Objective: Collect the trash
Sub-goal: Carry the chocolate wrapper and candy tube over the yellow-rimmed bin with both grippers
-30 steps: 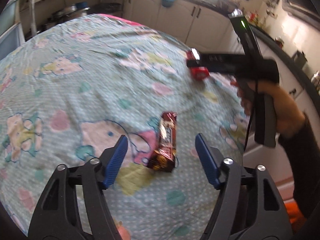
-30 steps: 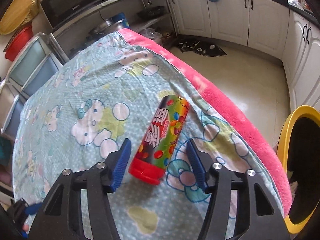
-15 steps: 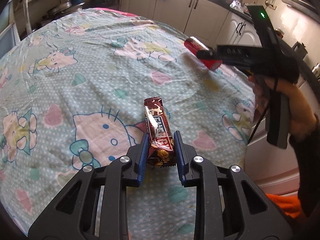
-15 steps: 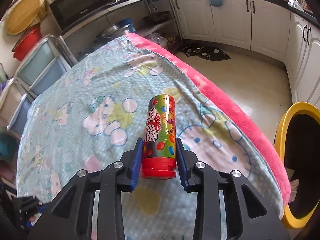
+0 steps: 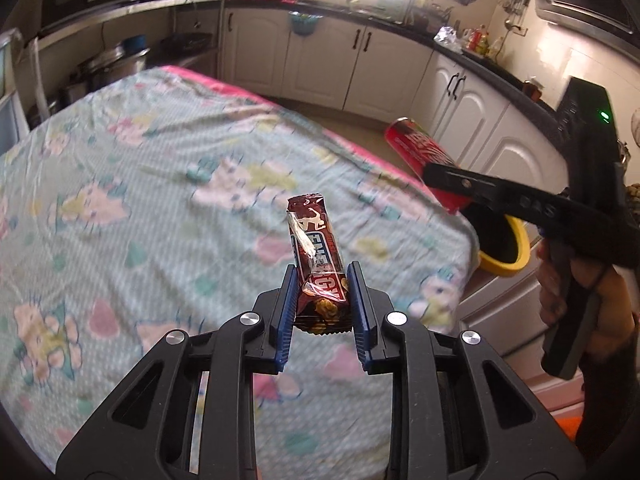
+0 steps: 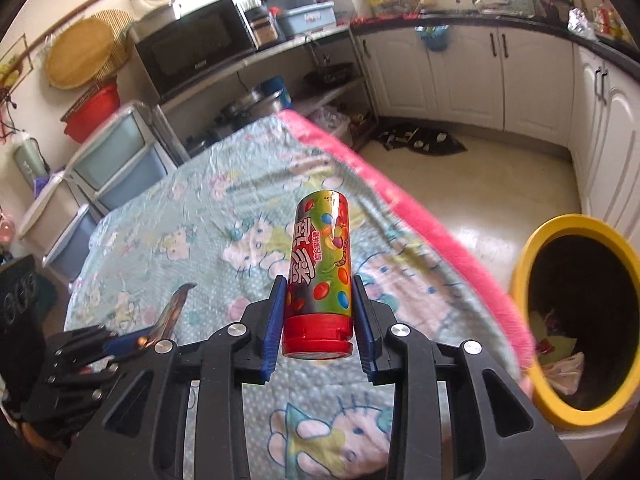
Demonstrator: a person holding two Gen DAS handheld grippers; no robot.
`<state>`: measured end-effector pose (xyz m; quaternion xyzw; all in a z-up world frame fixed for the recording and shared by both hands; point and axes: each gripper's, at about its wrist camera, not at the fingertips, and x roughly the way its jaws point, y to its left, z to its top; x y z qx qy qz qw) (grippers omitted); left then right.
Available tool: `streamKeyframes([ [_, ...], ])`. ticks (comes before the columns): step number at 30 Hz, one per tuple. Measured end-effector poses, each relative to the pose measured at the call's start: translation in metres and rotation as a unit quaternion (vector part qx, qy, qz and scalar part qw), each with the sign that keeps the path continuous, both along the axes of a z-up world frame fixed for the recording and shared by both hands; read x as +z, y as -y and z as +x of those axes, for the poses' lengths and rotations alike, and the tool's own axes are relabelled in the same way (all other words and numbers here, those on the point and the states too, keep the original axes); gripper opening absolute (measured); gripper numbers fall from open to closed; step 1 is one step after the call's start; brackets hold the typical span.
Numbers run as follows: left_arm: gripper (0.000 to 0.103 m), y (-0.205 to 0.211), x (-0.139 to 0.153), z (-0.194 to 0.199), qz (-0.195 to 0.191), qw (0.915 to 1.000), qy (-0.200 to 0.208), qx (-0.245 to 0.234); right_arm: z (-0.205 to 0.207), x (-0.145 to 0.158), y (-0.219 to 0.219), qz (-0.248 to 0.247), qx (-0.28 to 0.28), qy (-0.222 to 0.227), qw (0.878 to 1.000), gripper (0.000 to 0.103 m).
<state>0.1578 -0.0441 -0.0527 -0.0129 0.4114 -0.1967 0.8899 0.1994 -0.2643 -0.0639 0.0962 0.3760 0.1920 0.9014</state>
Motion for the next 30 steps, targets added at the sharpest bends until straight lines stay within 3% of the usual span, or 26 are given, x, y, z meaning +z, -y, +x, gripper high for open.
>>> streamKeyframes([
  [10,0.019,0.053,0.034,0.019,-0.010,0.9981,0.036,-0.048,-0.028,0.047,0.061,0.003,-0.059,0.060,0.996,0.030],
  [30,0.019,0.176,0.069,0.060,-0.035,0.9857,0.071,-0.149,-0.067,0.074,0.182,0.008,-0.218,0.104,0.970,0.030],
])
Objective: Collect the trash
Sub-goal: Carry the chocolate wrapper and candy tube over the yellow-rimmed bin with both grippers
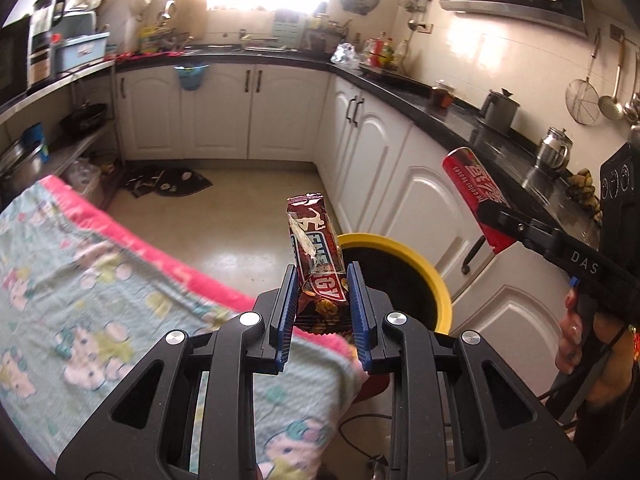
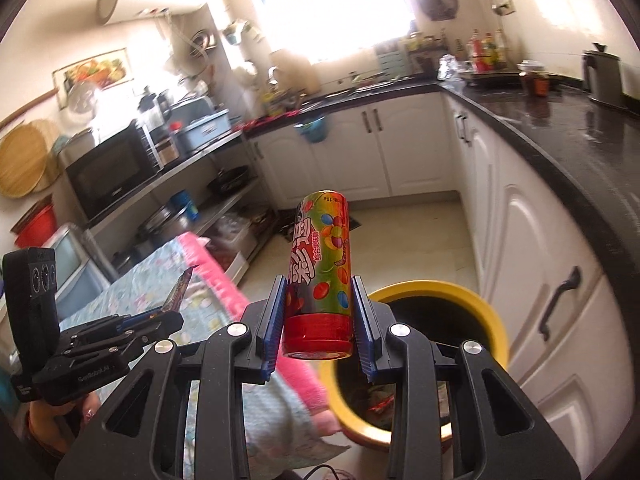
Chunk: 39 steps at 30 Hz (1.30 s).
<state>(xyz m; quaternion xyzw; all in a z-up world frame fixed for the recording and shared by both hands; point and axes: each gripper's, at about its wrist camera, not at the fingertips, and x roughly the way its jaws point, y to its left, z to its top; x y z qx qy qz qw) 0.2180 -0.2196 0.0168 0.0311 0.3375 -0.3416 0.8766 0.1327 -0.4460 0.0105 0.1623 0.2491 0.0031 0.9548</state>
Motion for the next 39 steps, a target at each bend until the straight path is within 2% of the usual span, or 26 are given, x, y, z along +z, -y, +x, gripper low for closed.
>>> streamKeyframes([
  [10,0.019,0.034,0.000,0.003,0.001,0.9995,0.002,-0.032,-0.018,-0.002,0.033,-0.003,-0.053,0.003,0.999,0.030],
  [22,0.019,0.068,-0.008,0.014,-0.004,0.9991,-0.006,-0.043,-0.024,-0.014,0.039,-0.024,-0.082,-0.015,0.996,0.030],
  [31,0.019,0.086,-0.023,0.029,0.008,0.9988,-0.018,-0.045,-0.012,-0.039,0.036,-0.028,-0.080,-0.045,0.995,0.030],
  [39,0.019,0.102,-0.049,0.049,0.025,0.9978,-0.045,-0.041,0.005,-0.069,0.038,-0.025,-0.075,-0.080,0.994,0.030],
])
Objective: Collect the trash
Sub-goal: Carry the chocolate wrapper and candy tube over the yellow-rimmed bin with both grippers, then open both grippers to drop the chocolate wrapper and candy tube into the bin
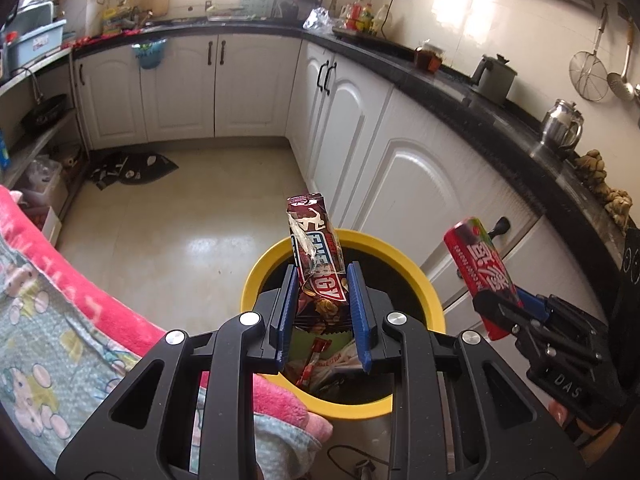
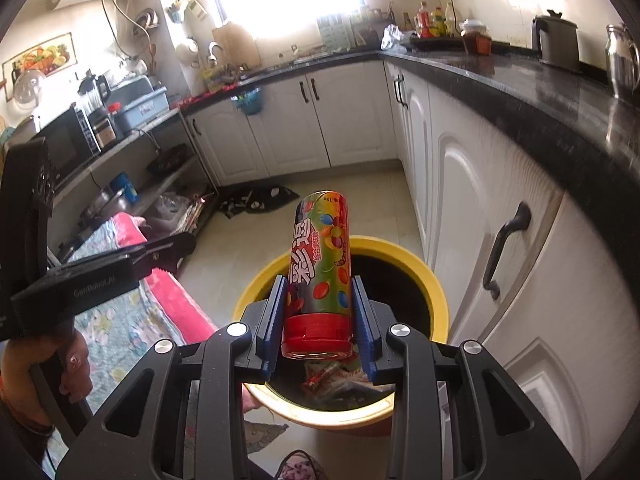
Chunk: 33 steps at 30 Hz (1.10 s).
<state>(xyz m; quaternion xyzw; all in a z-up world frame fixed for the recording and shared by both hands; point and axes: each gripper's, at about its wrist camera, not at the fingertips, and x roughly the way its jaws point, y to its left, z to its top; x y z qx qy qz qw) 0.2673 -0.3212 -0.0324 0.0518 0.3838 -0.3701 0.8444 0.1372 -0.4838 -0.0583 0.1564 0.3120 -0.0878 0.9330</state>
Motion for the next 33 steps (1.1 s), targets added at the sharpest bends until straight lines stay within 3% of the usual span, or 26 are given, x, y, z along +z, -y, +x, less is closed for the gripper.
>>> streamKeyframes([
  [18,0.019,0.026,-0.053,0.024,0.026,0.9975,-0.065,-0.010,0.030,-0.071,0.001,0.014,0.003,-0.074,0.997,0.030],
  [29,0.022,0.032,-0.064,0.035,0.028,0.9962,-0.082,-0.006,0.035,-0.086,0.011,0.010,-0.011,-0.091,0.996,0.032],
  [33,0.022,0.033,-0.068,0.038,0.033,0.9957,-0.086,-0.004,0.035,-0.088,0.015,0.006,-0.018,-0.095,0.995,0.038],
])
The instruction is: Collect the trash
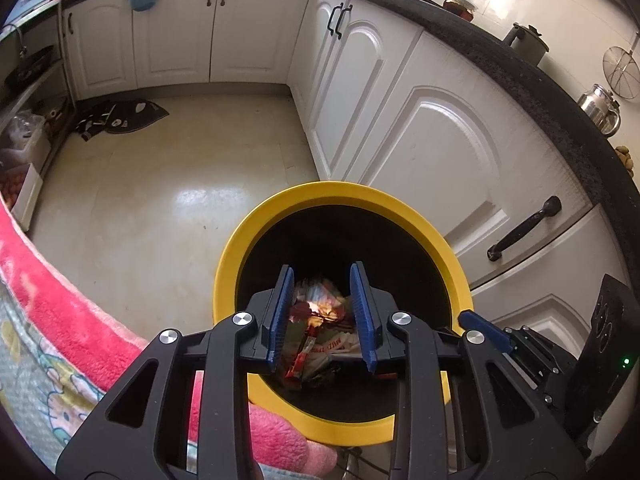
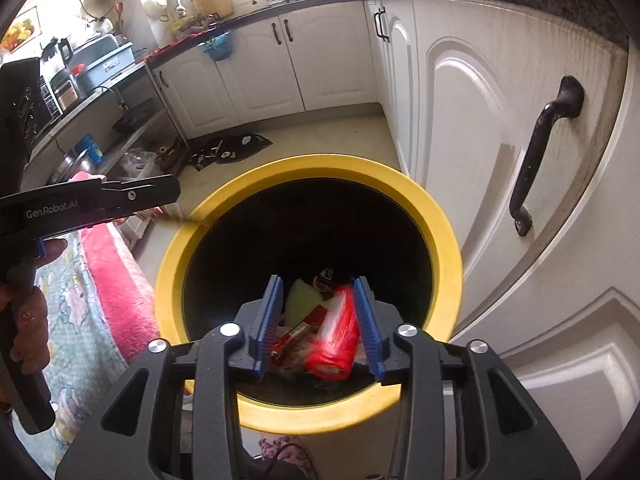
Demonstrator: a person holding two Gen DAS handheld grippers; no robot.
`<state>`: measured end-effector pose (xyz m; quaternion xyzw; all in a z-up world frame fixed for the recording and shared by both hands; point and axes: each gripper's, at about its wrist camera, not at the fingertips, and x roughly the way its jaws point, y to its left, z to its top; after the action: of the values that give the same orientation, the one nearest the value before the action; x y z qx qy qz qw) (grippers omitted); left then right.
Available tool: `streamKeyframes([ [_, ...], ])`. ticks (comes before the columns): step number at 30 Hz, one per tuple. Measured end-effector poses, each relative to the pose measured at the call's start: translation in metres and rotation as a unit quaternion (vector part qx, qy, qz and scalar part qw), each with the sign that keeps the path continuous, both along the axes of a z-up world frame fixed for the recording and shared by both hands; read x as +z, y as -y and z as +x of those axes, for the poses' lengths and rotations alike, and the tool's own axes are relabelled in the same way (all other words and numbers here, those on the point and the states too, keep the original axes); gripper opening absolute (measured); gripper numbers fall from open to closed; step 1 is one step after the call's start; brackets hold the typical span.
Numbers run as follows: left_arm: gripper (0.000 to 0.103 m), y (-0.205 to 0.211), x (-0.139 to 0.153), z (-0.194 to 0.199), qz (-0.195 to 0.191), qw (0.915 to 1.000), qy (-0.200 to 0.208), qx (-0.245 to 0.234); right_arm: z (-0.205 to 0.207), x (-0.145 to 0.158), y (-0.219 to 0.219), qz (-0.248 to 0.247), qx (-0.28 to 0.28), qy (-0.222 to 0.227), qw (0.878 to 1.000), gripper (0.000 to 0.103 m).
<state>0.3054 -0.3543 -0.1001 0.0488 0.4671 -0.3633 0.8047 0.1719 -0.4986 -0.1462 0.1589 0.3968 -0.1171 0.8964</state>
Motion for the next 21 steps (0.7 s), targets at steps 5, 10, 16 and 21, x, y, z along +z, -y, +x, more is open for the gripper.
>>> streamKeyframes([
  [5,0.039,-0.003,0.002,0.001,0.008,1.0000,0.001,0.006,-0.006,0.002,0.003,0.000,-0.008,0.001,1.000,0.046],
  [10,0.069,-0.012,0.010,0.001,0.017,0.9996,0.006,0.020,-0.016,0.007,0.005,-0.005,-0.017,0.002,1.000,0.051],
  [16,0.092,-0.033,0.033,-0.007,0.033,0.9977,0.039,0.044,-0.026,0.026,-0.004,-0.019,-0.021,0.015,0.999,0.064],
  [21,0.092,-0.059,0.057,-0.028,0.025,0.9953,0.071,0.061,-0.038,0.050,-0.016,-0.031,-0.021,0.038,0.999,0.078],
])
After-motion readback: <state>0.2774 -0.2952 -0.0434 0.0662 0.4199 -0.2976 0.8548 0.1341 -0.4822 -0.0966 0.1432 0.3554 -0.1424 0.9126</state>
